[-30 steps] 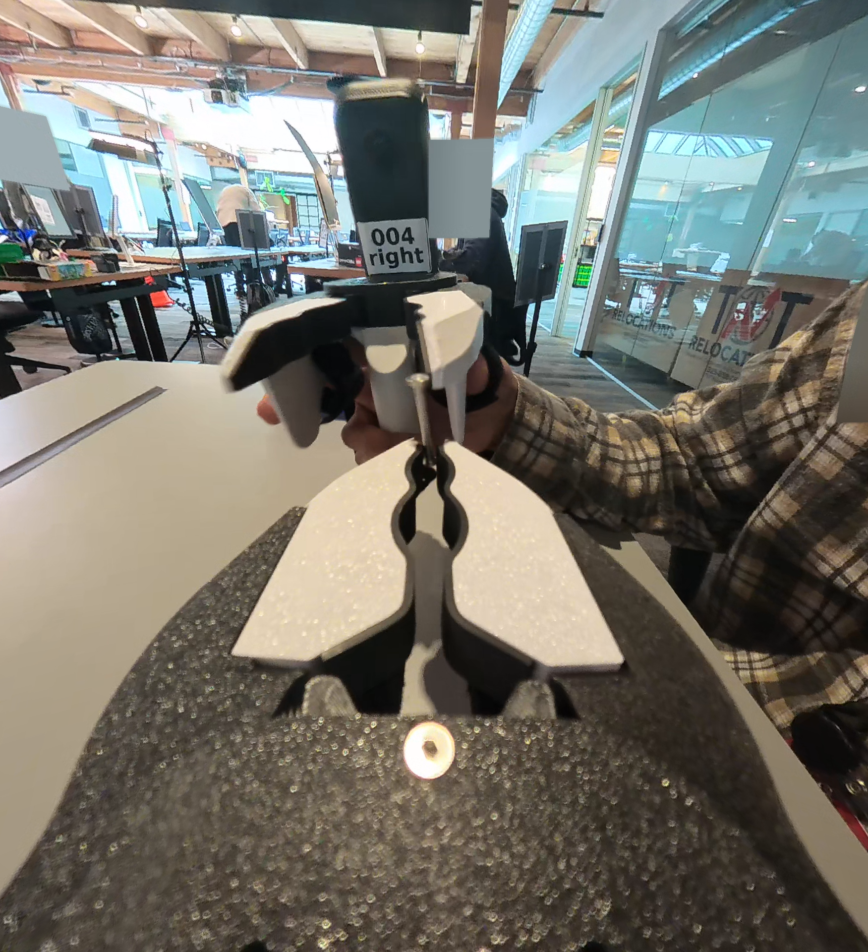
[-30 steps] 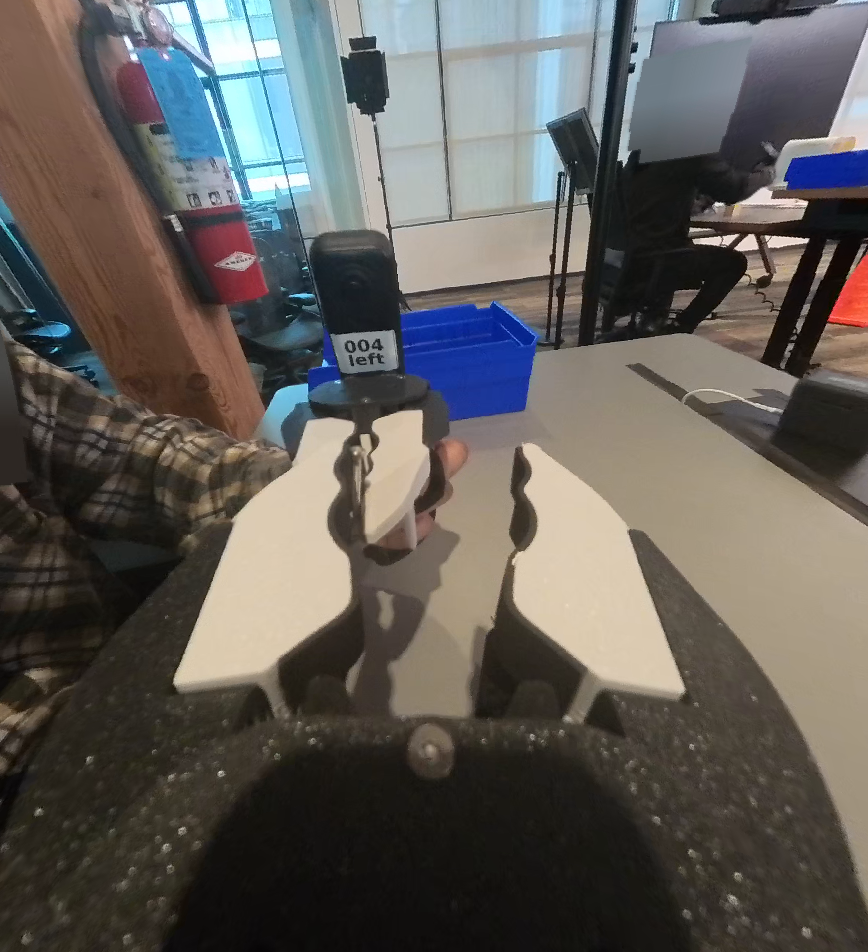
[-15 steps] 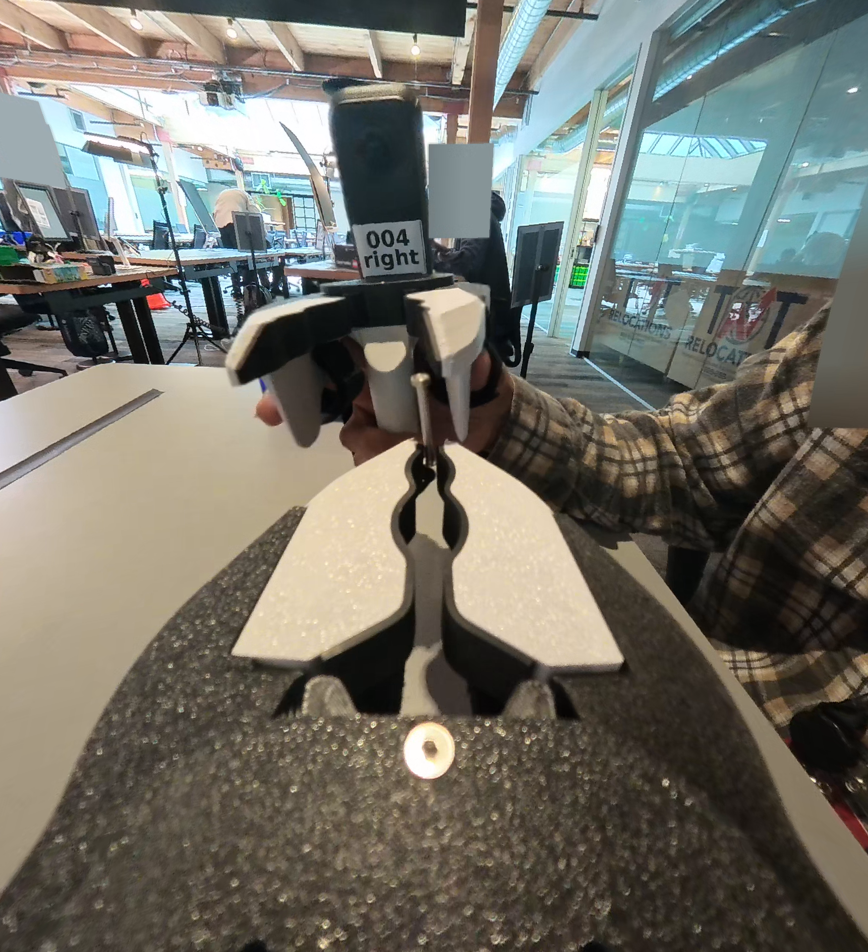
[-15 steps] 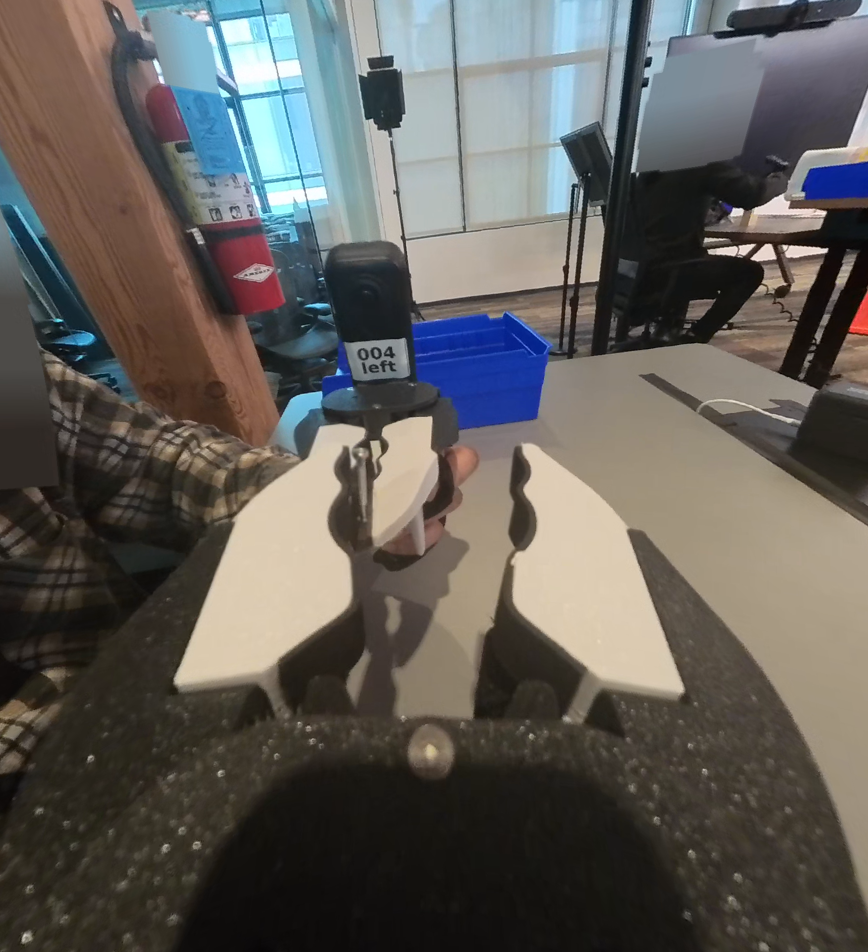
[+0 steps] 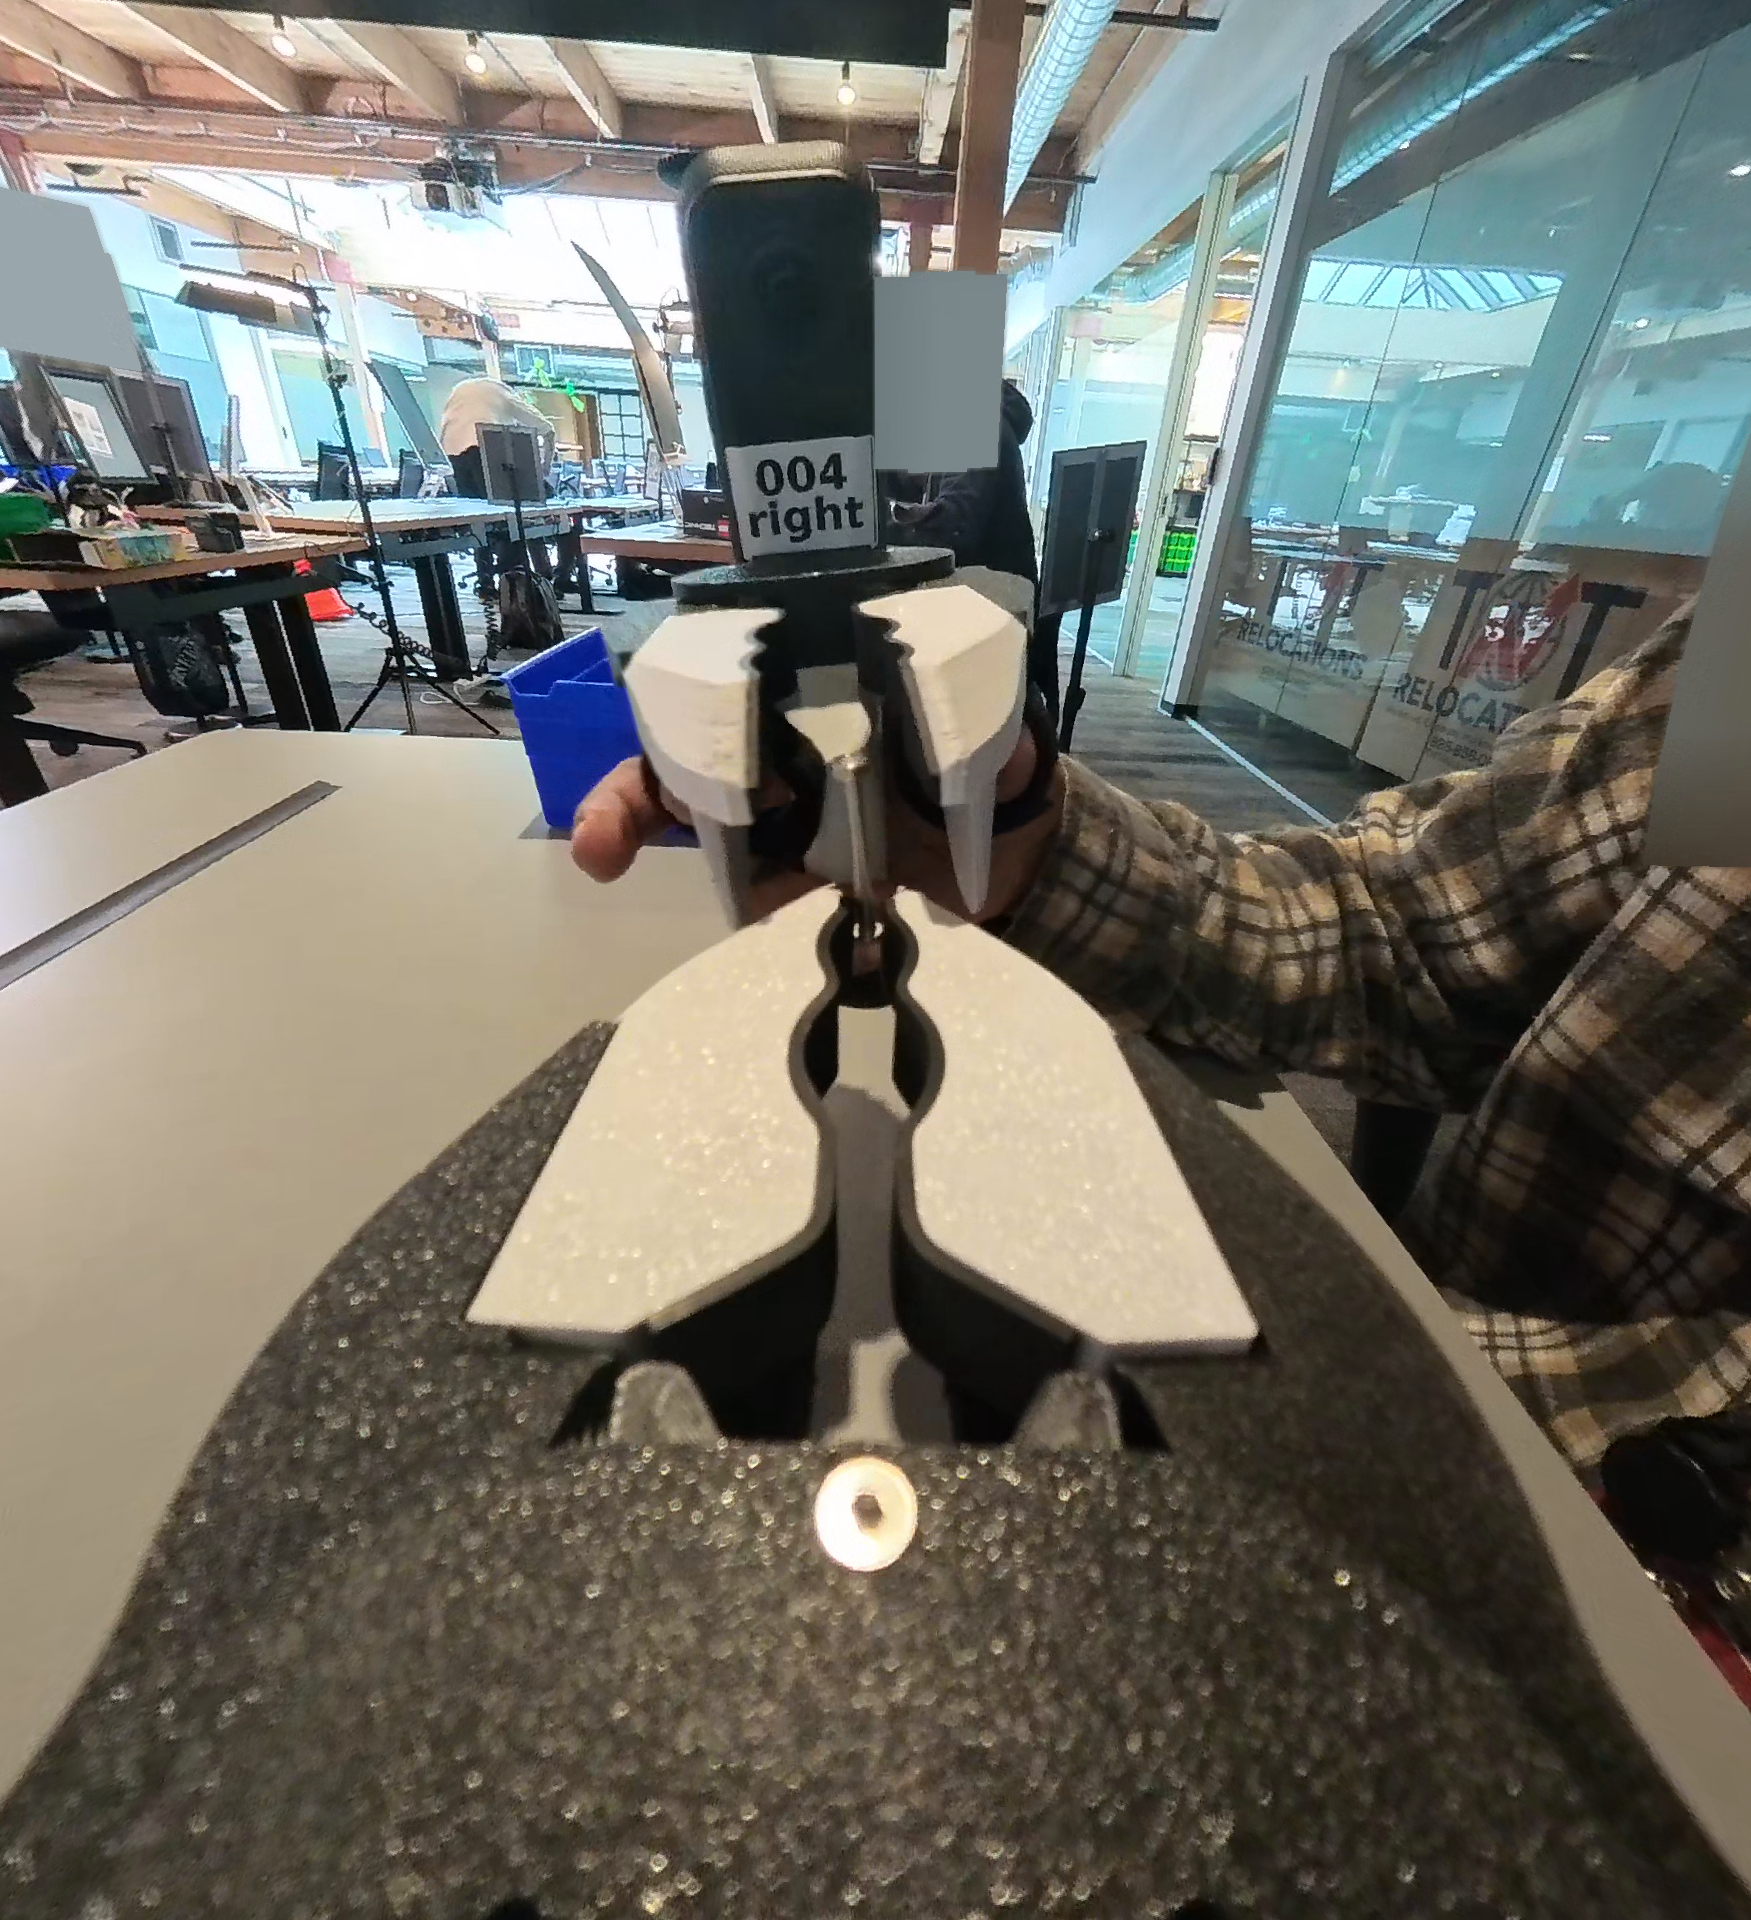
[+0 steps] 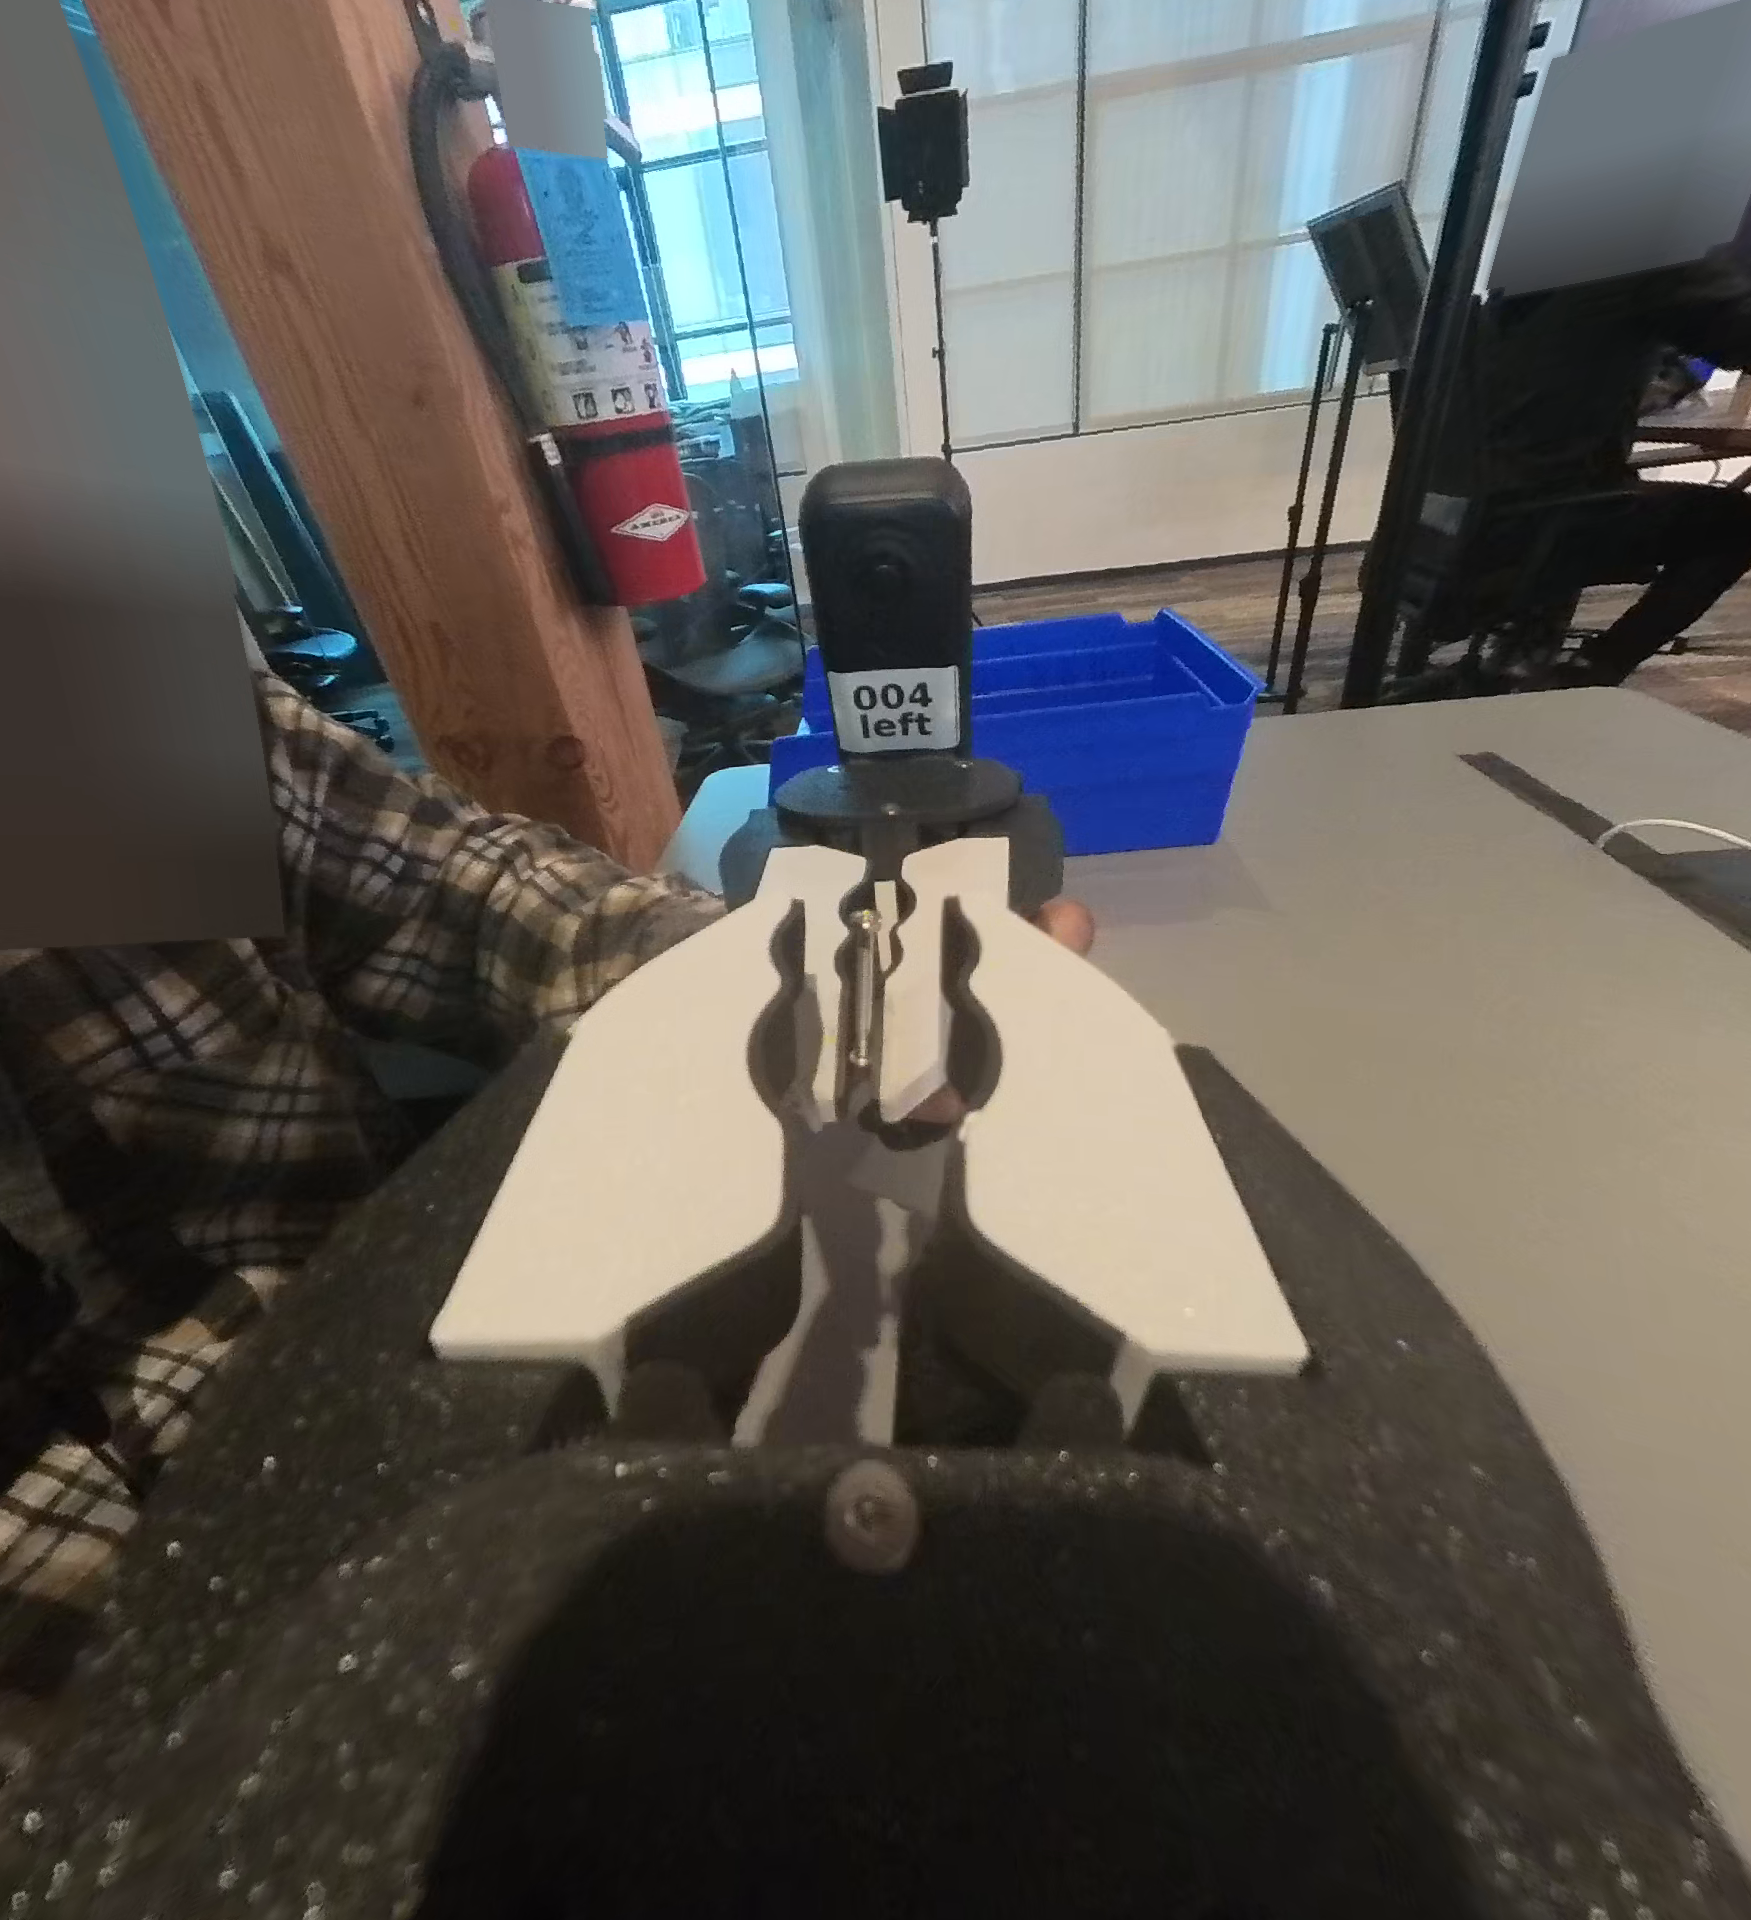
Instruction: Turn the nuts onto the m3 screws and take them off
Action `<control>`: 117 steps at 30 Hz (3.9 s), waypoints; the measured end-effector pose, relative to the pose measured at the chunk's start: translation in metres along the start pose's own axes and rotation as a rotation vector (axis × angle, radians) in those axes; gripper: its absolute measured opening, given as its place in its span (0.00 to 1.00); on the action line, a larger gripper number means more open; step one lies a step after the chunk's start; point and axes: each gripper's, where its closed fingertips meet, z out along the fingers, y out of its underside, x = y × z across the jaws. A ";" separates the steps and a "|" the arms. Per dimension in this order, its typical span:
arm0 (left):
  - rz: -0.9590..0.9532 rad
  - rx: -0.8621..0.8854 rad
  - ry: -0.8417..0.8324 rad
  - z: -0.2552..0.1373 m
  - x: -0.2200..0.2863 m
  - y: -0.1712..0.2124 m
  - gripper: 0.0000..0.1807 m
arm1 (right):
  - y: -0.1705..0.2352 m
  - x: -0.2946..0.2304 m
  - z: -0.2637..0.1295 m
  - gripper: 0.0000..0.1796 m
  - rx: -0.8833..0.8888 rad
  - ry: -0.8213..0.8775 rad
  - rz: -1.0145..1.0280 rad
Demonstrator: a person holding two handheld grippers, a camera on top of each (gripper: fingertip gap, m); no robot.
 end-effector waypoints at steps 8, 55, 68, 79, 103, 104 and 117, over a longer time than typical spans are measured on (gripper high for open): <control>0.001 -0.001 0.012 0.001 0.002 0.000 0.02 | 0.002 -0.004 0.000 0.03 -0.010 -0.033 0.001; 0.039 0.037 0.063 0.001 0.013 -0.008 0.02 | -0.011 0.000 -0.013 0.16 0.078 -0.056 0.057; 0.034 0.036 0.059 0.001 0.012 -0.007 0.02 | -0.010 -0.005 -0.010 0.17 0.069 -0.078 0.056; 0.032 0.029 0.061 0.002 0.012 -0.005 0.02 | -0.005 -0.015 -0.003 0.03 0.049 -0.137 0.054; 0.044 0.066 0.100 0.000 0.019 -0.013 0.02 | -0.012 -0.013 -0.011 0.08 0.091 -0.153 0.070; 0.043 0.065 0.098 0.000 0.019 -0.013 0.02 | -0.013 -0.014 -0.012 0.09 0.095 -0.154 0.070; 0.049 0.045 0.087 0.002 0.018 -0.009 0.02 | -0.012 -0.018 -0.005 0.10 0.095 -0.172 0.080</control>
